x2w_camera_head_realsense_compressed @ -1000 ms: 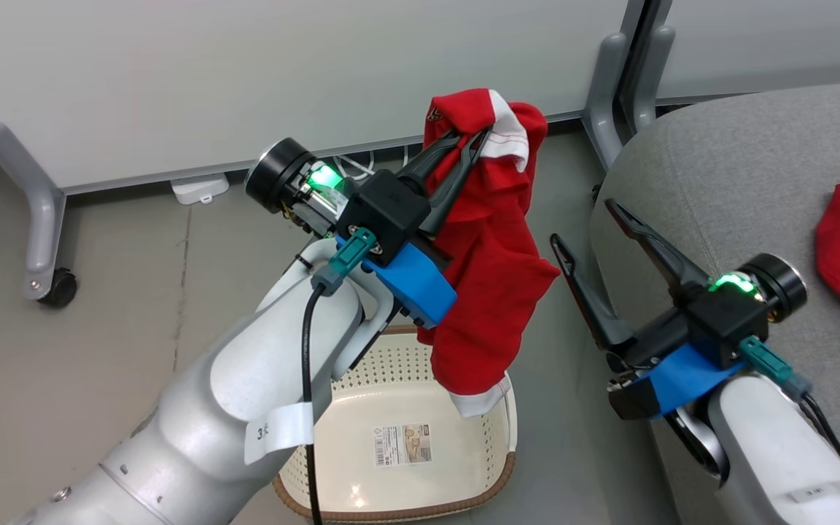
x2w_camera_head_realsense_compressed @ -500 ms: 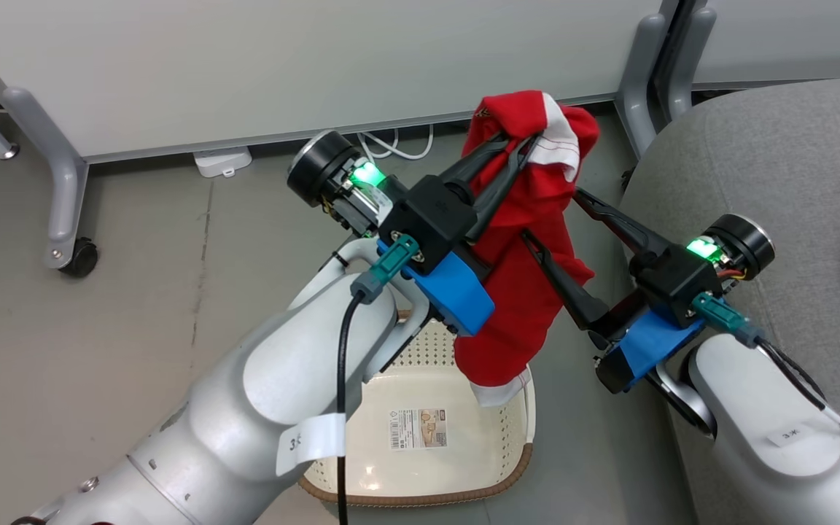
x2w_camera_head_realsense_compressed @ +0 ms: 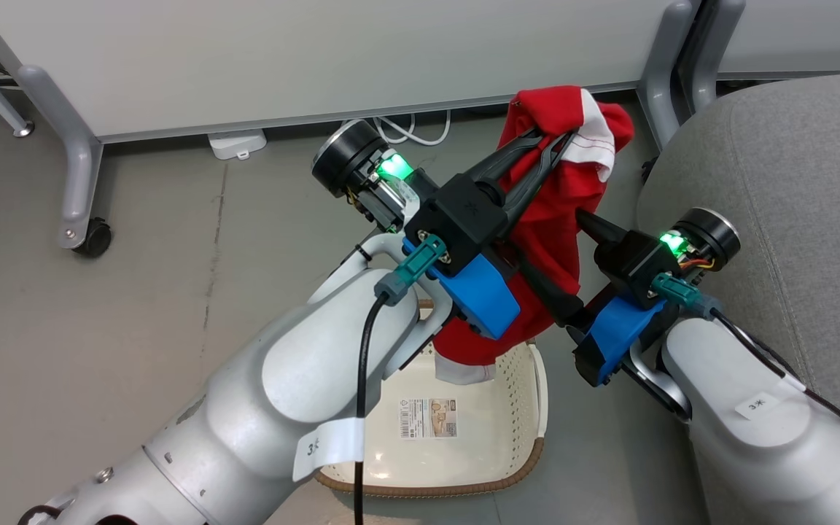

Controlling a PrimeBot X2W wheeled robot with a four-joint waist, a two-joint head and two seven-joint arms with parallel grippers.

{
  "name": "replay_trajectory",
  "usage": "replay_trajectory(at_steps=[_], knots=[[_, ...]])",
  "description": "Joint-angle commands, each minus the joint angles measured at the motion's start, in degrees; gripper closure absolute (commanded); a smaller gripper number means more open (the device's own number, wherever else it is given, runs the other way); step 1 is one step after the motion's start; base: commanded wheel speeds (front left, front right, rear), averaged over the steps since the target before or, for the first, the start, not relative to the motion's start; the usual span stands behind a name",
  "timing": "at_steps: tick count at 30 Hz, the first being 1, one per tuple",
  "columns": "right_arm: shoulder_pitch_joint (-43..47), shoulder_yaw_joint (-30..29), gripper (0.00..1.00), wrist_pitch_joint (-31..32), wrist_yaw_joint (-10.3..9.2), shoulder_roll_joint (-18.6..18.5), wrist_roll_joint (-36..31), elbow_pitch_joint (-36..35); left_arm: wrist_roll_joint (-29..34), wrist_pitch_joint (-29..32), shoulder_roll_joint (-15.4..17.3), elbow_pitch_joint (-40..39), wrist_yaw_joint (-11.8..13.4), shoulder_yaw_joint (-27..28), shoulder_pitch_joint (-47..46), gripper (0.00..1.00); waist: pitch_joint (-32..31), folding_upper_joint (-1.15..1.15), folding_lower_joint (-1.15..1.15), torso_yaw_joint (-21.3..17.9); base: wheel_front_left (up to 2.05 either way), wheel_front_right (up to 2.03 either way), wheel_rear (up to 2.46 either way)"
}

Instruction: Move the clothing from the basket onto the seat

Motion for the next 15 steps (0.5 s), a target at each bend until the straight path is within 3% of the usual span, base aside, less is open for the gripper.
replay_trajectory(at_steps=[1,2,3,4,15], knots=[[-1.22,0.34,0.0,-0.2,0.01,0.42,0.35,0.61,0.29,-0.38,-0.06,-0.2,0.01,-0.1,-0.9,1.0,0.11,0.0,0.0,0.08,0.0,0.0,0.0],[-1.43,0.31,0.0,-0.2,0.01,0.76,0.88,0.91,0.29,-0.34,-0.1,-0.18,-0.05,-0.11,-0.91,1.0,0.15,0.0,0.0,0.13,0.0,0.0,0.0],[-1.5,0.04,0.64,-0.2,0.01,1.15,1.43,1.24,0.3,-0.36,-0.12,-0.15,-0.09,-0.1,-0.91,1.0,0.17,0.0,0.0,0.17,0.0,0.0,0.0],[-1.57,0.01,1.0,-0.2,0.01,1.5,1.83,1.4,0.29,-0.38,-0.12,-0.11,-0.1,-0.06,-0.91,1.0,0.18,0.0,0.0,0.19,0.0,0.0,0.0],[-0.65,-0.75,1.0,-0.2,0.01,2.24,2.66,1.37,0.32,-0.41,-0.02,0.38,-0.15,0.26,-0.35,1.0,-0.07,0.0,0.0,0.11,0.0,0.0,0.0]])
